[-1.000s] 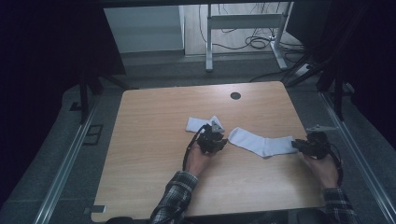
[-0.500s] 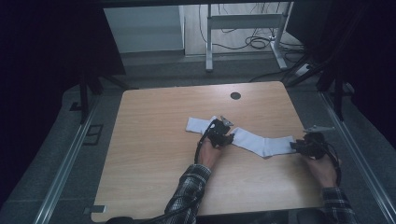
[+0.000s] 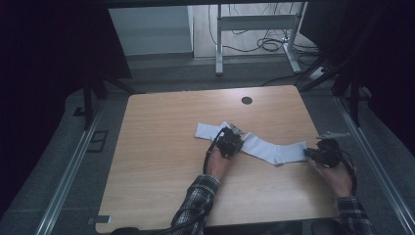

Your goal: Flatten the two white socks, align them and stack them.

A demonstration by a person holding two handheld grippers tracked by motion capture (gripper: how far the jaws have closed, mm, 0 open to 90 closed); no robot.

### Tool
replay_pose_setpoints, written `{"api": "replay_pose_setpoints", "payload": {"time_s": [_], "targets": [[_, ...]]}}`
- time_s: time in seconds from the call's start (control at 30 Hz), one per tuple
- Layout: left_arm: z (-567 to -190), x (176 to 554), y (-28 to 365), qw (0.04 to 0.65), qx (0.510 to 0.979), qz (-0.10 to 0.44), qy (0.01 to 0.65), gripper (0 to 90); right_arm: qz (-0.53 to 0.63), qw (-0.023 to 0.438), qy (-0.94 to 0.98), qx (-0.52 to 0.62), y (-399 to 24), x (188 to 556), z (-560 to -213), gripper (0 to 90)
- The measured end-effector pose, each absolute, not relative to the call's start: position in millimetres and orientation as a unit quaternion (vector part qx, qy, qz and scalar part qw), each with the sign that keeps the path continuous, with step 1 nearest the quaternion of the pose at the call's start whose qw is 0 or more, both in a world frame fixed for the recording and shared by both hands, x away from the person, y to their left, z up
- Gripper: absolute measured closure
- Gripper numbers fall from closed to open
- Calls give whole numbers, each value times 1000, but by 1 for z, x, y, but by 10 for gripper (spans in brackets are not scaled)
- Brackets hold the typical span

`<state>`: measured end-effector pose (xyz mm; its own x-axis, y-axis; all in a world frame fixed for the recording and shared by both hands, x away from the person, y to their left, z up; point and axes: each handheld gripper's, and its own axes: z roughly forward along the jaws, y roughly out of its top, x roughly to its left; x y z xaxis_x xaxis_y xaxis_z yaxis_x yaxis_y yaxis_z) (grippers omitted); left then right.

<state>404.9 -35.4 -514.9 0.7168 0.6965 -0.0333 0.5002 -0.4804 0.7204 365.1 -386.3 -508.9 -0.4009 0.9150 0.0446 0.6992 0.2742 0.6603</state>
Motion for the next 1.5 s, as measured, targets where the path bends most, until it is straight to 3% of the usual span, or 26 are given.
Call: {"api": "replay_pose_setpoints", "payload": {"time_s": [0.37,0.73,1.13,1.5], "targets": [[-492,381,0,379,846,145,345,860,345,172,786,483,-360,358,-488,830],[-479,344,67,381,832,160,369,859,383,141,802,436,-312,353,-476,828],[-489,300,129,384,813,154,409,852,383,116,832,384,-248,352,-480,828],[-521,289,140,342,824,143,428,850,337,98,857,378,-225,355,-508,819]]}}
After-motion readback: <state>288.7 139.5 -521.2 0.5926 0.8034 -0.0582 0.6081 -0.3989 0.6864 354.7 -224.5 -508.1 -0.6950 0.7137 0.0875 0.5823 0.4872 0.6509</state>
